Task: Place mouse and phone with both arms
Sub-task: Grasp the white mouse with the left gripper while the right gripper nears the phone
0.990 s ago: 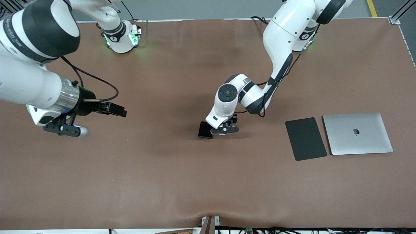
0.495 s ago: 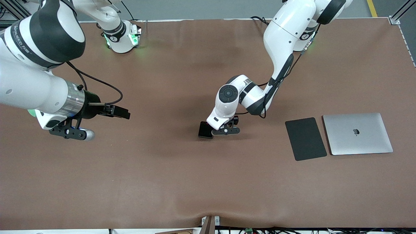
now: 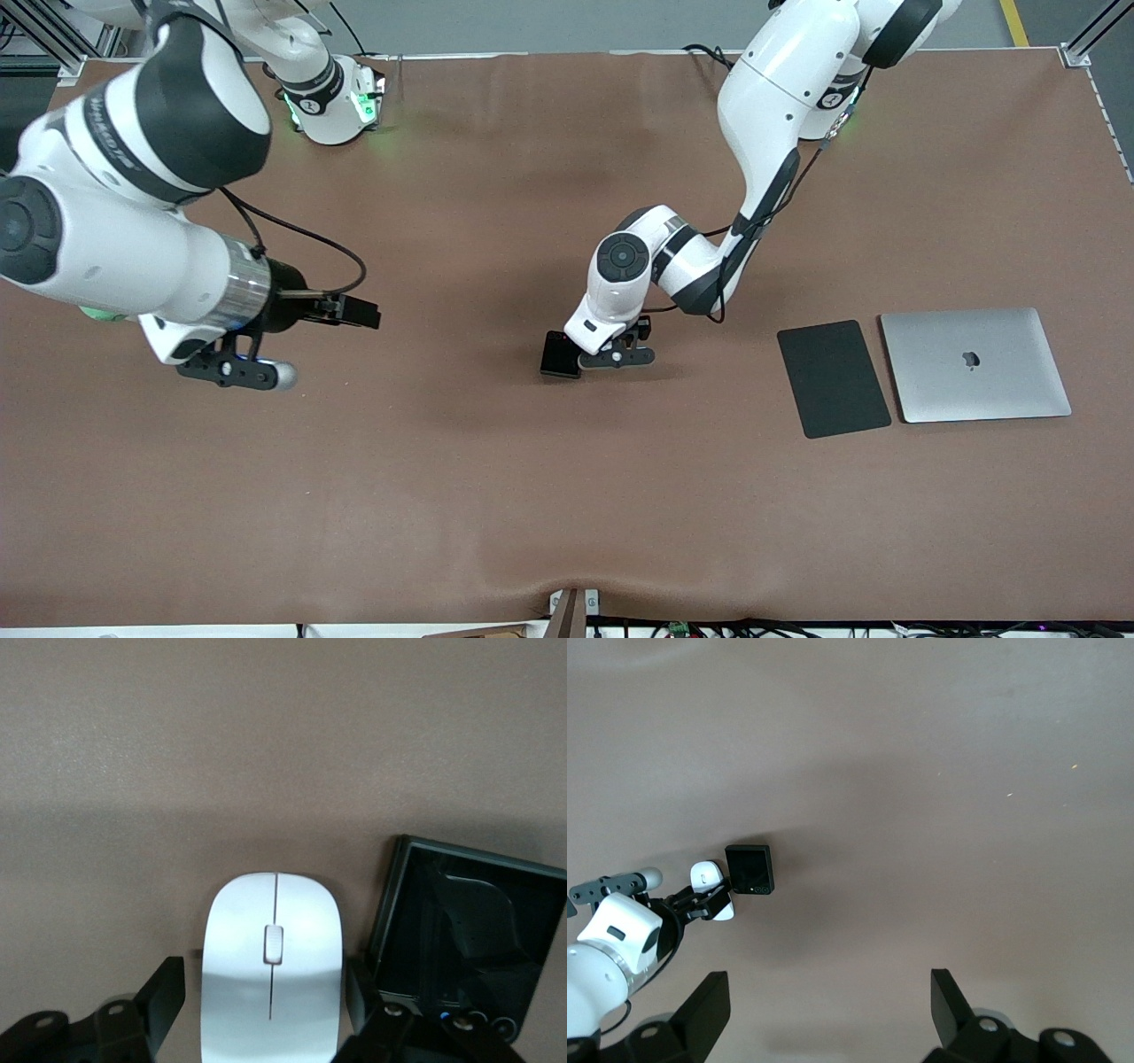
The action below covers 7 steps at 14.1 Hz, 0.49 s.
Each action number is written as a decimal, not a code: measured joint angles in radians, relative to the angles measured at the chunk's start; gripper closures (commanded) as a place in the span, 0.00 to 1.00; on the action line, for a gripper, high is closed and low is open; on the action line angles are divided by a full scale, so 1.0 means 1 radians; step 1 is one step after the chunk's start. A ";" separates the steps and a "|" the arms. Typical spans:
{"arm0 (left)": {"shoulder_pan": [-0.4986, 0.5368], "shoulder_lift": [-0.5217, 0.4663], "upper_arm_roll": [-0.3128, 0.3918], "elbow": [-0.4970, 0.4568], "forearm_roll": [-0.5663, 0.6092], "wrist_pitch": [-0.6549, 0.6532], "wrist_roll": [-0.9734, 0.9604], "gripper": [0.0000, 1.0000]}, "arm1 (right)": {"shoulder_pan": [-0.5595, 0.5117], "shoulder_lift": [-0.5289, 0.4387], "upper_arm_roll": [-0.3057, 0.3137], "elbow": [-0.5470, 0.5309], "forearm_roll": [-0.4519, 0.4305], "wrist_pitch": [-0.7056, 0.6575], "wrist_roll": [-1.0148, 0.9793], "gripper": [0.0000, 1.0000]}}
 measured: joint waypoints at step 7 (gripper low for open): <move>0.000 0.001 0.000 0.001 0.000 0.000 0.000 0.63 | 0.027 0.037 -0.002 0.033 0.000 0.006 0.021 0.00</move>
